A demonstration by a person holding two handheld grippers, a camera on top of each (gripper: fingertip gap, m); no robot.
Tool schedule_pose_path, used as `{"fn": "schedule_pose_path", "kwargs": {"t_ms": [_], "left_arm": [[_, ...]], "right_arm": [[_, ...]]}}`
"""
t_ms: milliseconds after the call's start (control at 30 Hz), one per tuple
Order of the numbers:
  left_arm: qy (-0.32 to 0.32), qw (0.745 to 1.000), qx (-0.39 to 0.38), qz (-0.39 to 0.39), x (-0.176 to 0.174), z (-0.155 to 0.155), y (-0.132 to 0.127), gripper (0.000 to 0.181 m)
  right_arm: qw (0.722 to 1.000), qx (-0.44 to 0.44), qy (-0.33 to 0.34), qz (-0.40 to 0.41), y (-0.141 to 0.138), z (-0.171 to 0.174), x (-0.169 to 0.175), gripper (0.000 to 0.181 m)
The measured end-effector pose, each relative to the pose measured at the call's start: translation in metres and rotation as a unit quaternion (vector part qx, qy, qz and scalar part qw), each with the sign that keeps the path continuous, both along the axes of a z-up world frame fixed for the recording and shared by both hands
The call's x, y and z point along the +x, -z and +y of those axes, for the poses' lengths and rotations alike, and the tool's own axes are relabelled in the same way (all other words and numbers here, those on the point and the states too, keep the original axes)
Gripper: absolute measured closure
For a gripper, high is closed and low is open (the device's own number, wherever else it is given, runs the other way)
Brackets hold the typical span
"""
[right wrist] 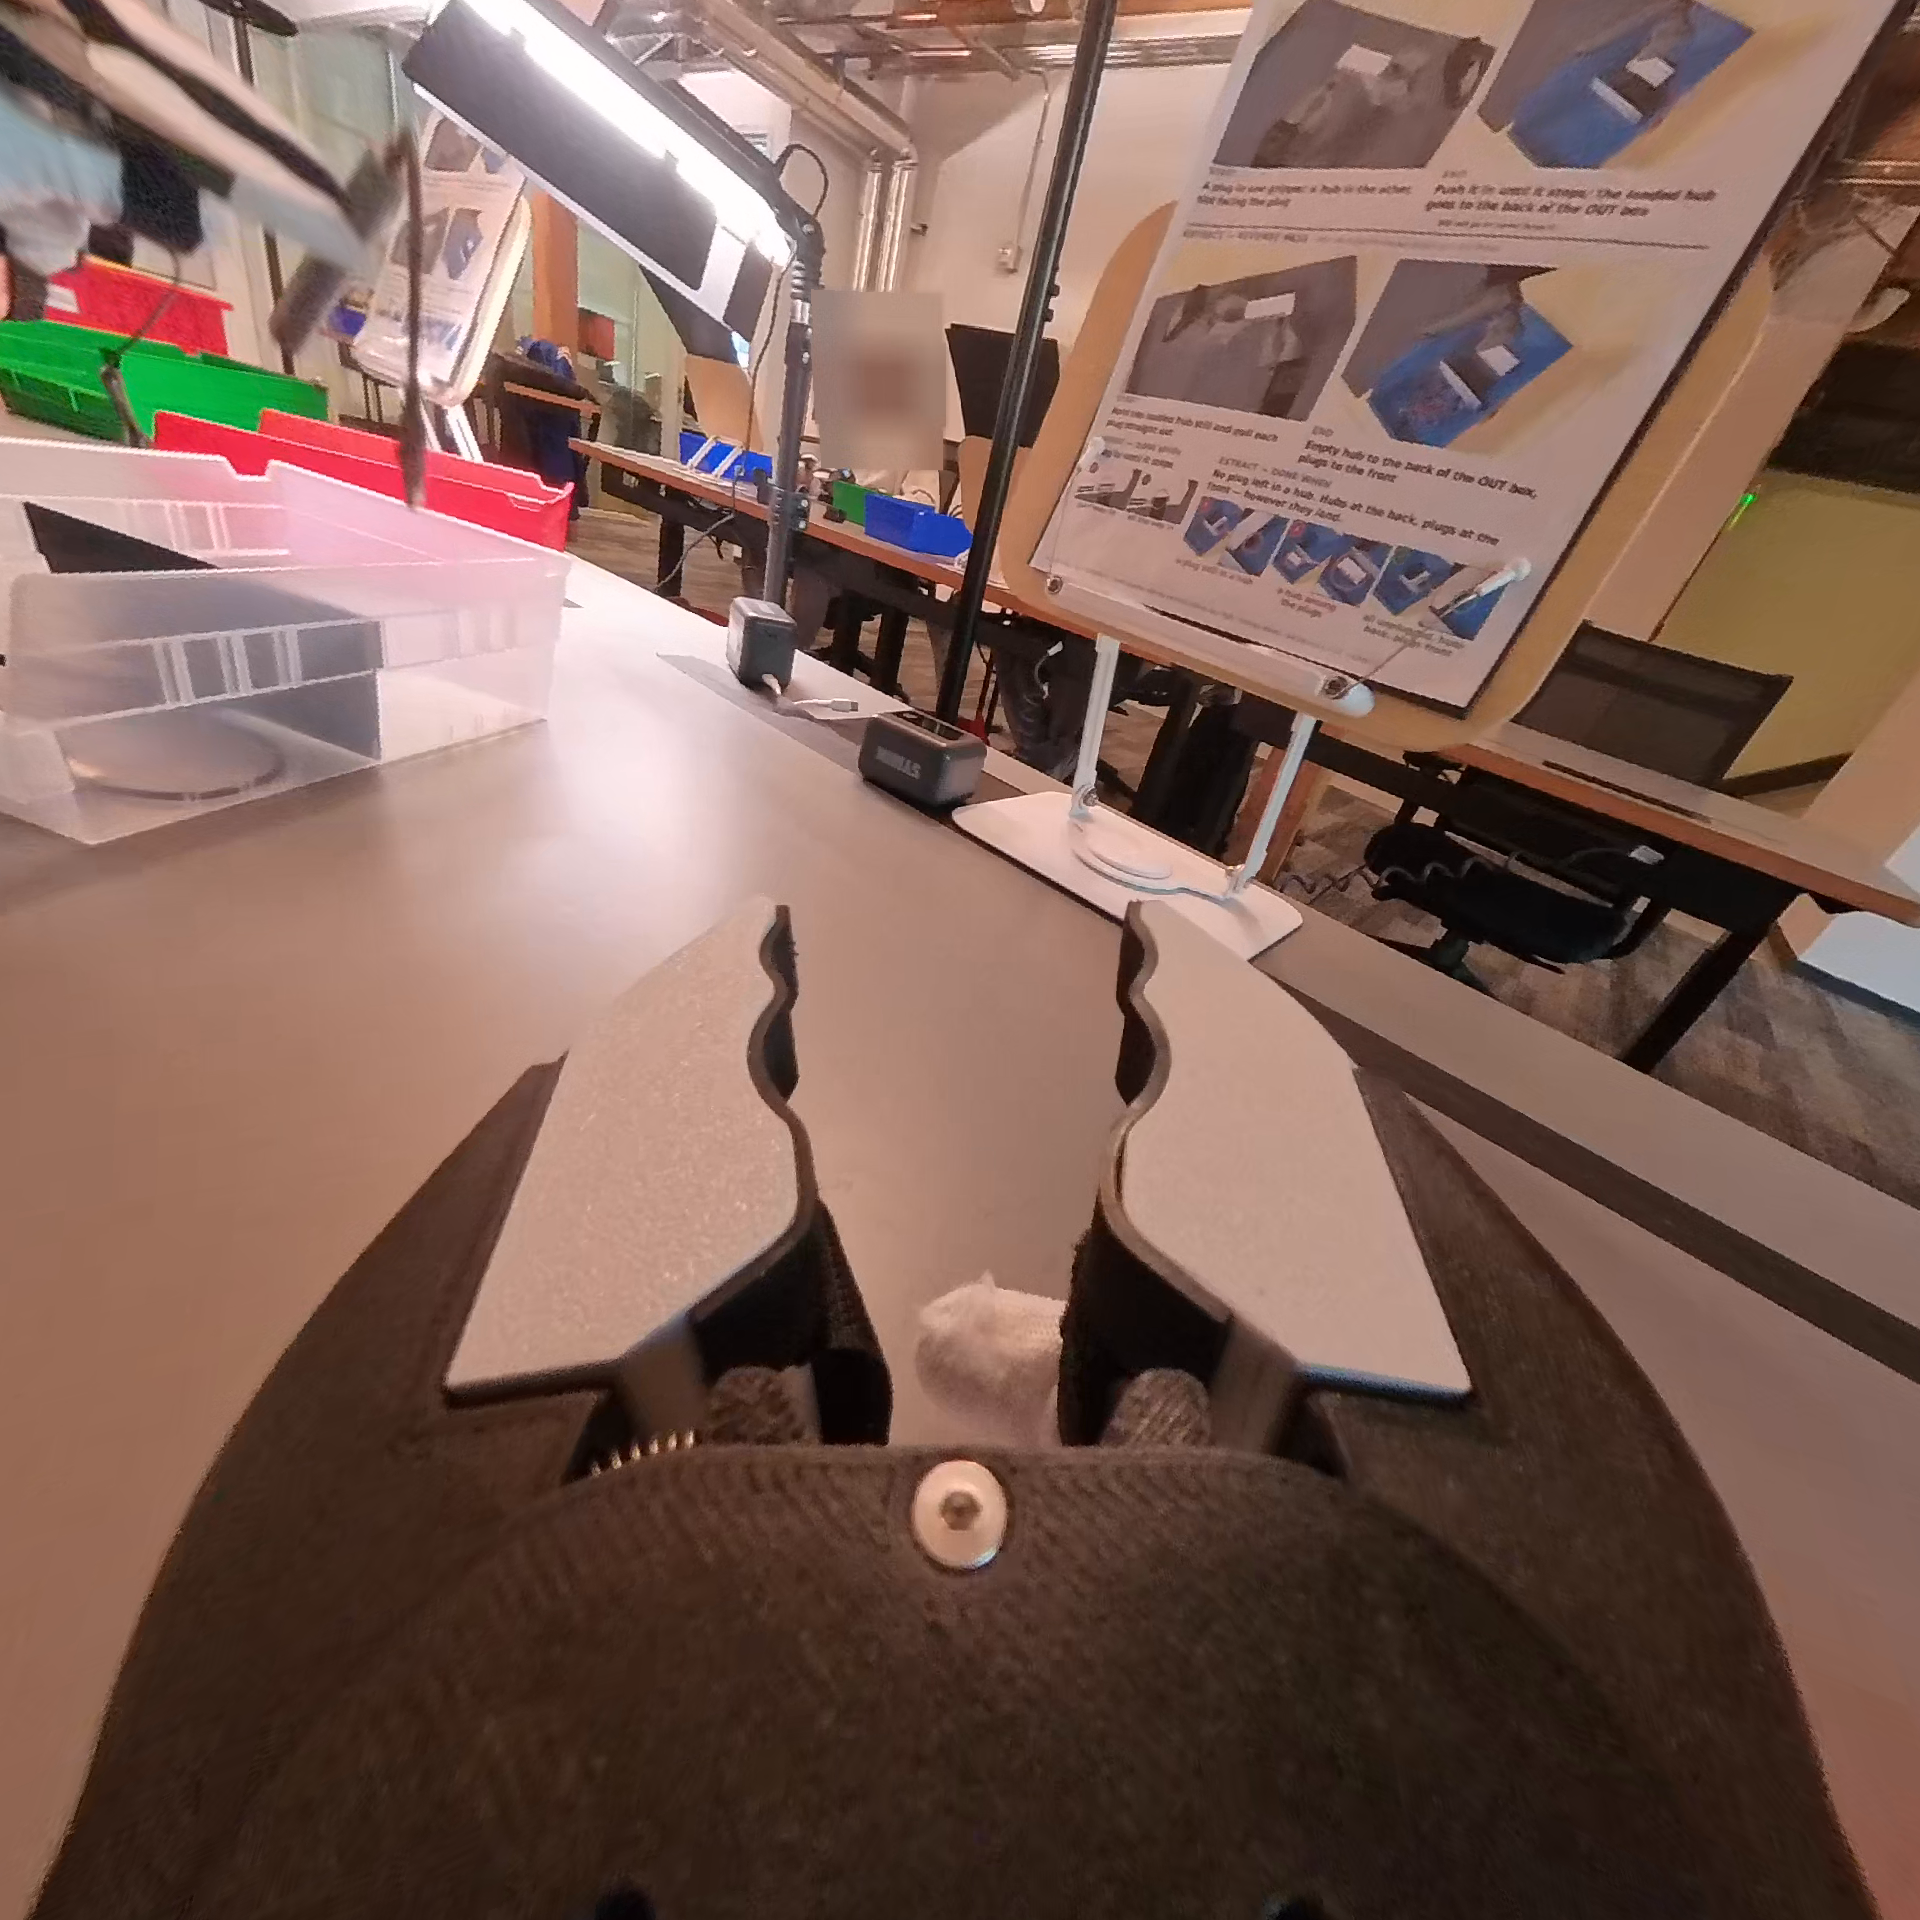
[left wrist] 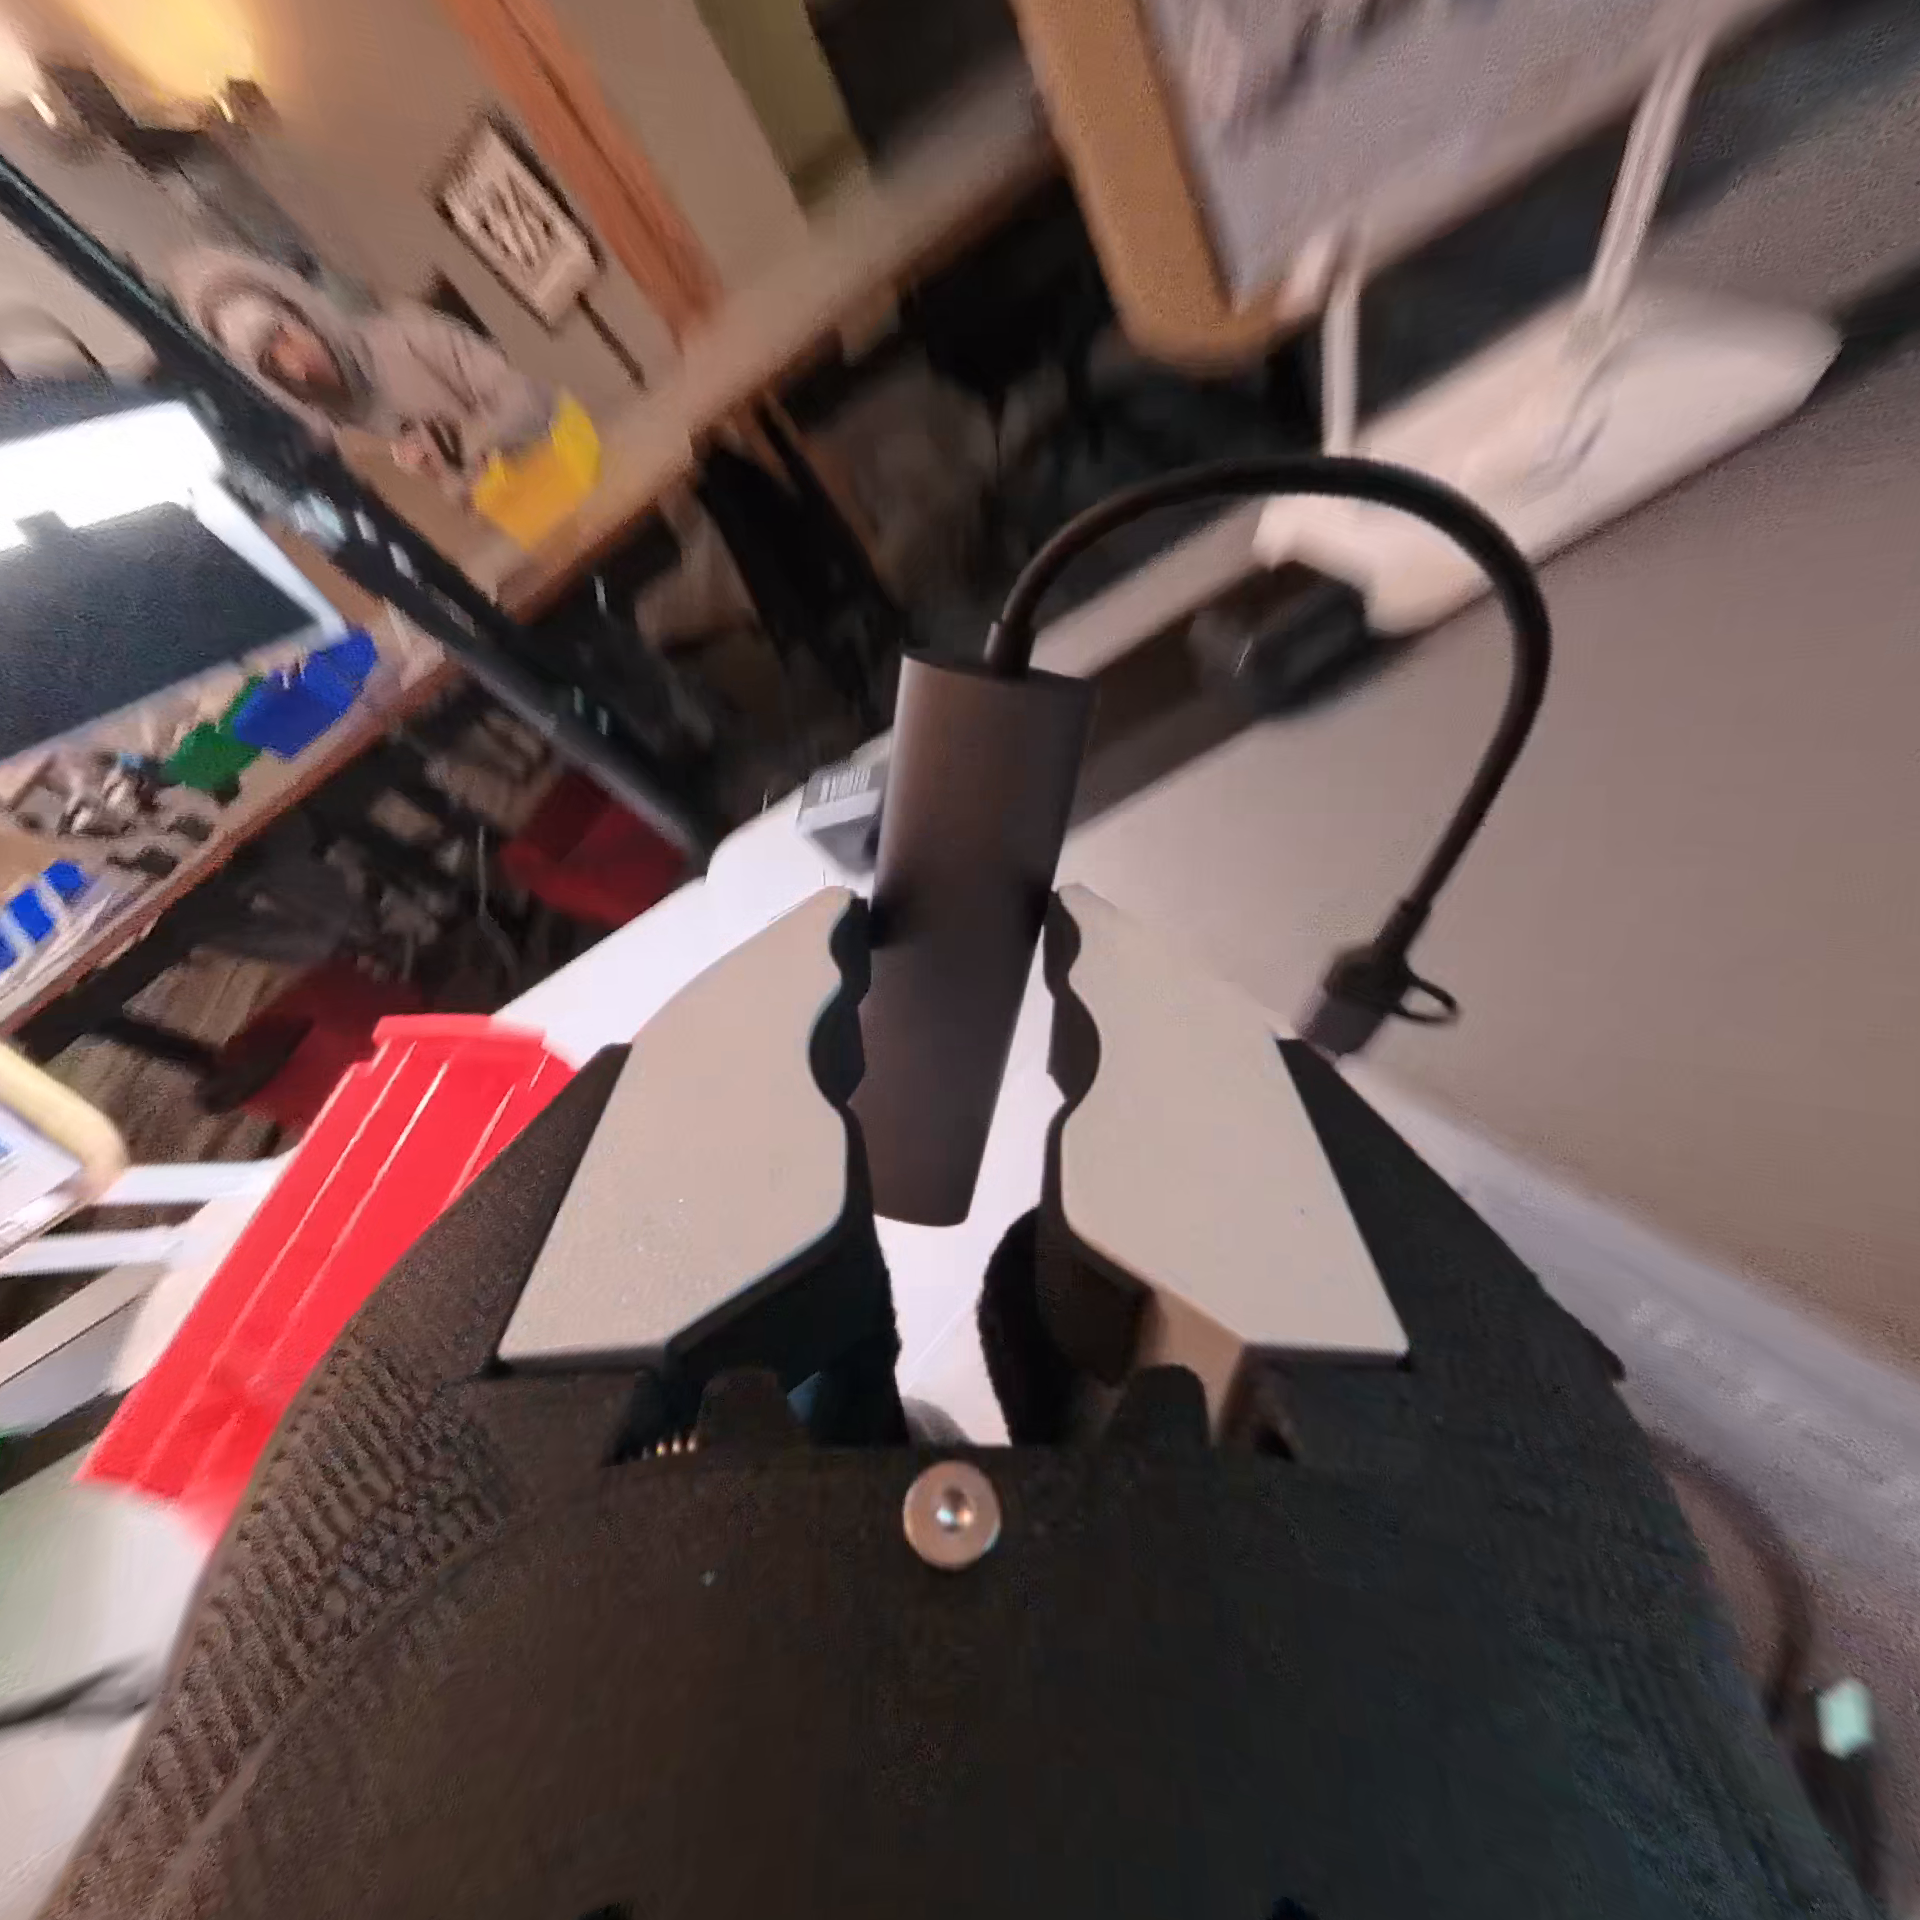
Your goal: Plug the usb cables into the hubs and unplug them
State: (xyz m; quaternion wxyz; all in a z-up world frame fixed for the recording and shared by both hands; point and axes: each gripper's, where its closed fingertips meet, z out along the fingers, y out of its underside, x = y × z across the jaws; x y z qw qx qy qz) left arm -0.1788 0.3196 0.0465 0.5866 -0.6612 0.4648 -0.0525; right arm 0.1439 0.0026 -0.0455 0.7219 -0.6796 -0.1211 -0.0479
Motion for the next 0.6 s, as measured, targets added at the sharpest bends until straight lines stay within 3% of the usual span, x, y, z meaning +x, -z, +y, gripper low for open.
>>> {"fn": "schedule_pose_path", "kwargs": {"t_ms": [100, 167, 233, 300, 400, 433, 467, 533, 600], "left_arm": [[0.090, 0.985, 0.014, -0.144, 0.040, -0.057, -0.040, 0.149], [0.208, 0.939, -0.040, -0.270, 0.074, -0.110, -0.059, 0.149], [0.330, 0.856, -0.159, -0.366, 0.112, -0.167, -0.063, 0.149], [0.429, 0.751, -0.265, -0.426, 0.146, -0.221, -0.058, 0.149], [0.526, 0.550, -0.407, -0.506, 0.179, -0.282, -0.052, 0.149], [0.537, 0.488, -0.454, -0.517, 0.188, -0.293, -0.045, 0.149], [0.541, 0.443, -0.480, -0.530, 0.196, -0.300, -0.038, 0.149], [0.542, 0.398, -0.498, -0.548, 0.209, -0.310, -0.020, 0.149], [0.546, 0.372, -0.513, -0.547, 0.218, -0.320, -0.004, 0.149]], "right_arm": [[1.000, 0.000, -0.012, -0.010, 0.000, -0.001, -0.006, 0.122], [0.999, 0.002, -0.027, -0.020, 0.000, -0.002, -0.011, 0.122], [0.998, 0.011, -0.052, -0.035, -0.002, -0.004, -0.022, 0.121], [0.994, 0.035, -0.089, -0.053, -0.009, -0.009, -0.038, 0.119], [0.982, 0.107, -0.125, -0.091, -0.031, -0.027, -0.061, 0.115], [0.977, 0.136, -0.112, -0.118, -0.039, -0.033, -0.064, 0.116], [0.970, 0.167, -0.093, -0.148, -0.047, -0.041, -0.067, 0.119], [0.951, 0.230, -0.070, -0.197, -0.059, -0.057, -0.075, 0.125], [0.937, 0.249, -0.048, -0.240, -0.060, -0.061, -0.081, 0.126]]}}
